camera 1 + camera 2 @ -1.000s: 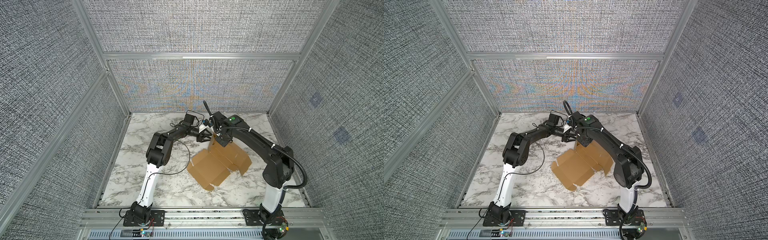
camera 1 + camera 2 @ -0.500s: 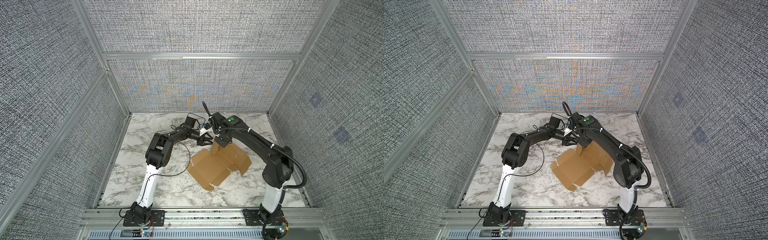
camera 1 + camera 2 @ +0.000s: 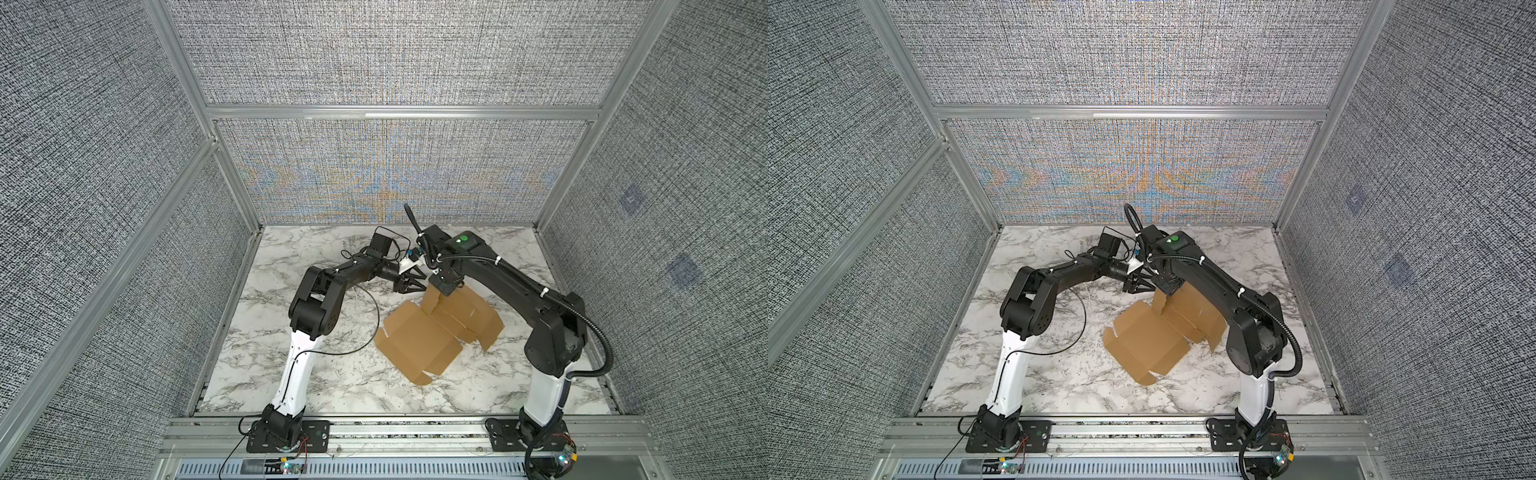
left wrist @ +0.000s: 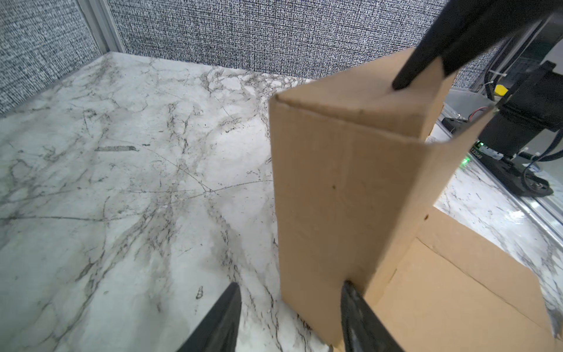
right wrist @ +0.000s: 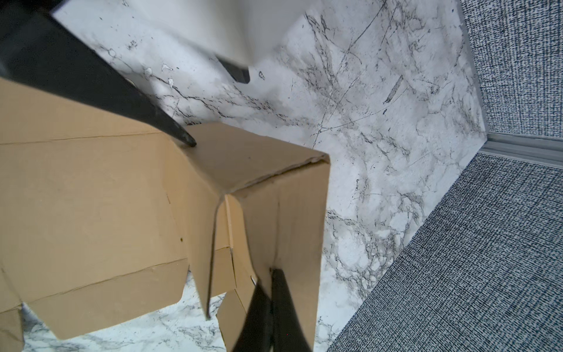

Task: Assemble paper box
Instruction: First fold the bottom flaps of a flat cardboard box at the center of the table.

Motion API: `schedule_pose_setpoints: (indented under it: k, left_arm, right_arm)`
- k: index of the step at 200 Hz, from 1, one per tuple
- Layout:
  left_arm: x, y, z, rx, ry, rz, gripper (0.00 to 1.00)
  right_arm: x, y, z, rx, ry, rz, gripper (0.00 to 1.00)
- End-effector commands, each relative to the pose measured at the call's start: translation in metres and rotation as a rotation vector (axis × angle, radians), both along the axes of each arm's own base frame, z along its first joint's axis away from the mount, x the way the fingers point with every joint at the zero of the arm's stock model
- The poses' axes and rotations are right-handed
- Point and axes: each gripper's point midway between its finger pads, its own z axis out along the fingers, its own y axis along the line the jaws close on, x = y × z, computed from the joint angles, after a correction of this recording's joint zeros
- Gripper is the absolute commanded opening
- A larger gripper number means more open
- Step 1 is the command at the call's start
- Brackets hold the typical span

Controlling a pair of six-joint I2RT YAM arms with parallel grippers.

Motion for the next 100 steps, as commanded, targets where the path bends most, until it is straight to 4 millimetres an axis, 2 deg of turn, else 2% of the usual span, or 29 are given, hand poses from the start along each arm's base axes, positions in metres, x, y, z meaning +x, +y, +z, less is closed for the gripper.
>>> schedule_pose_setpoints:
  k: [1,100]
  left_arm:
    - [-0.013,0.001,-0.001,-0.009,-0.024,-0.073,0.56]
    - [-0.03,0.007,-0.004,0.014,-0.043,-0.146,0.56]
  right_arm:
    - [-0.006,0.004,-0.004,0.02,0.037,0.004,0.0]
    - [-0.005,0.005,-0.004,0.02,0.037,0.007,0.0]
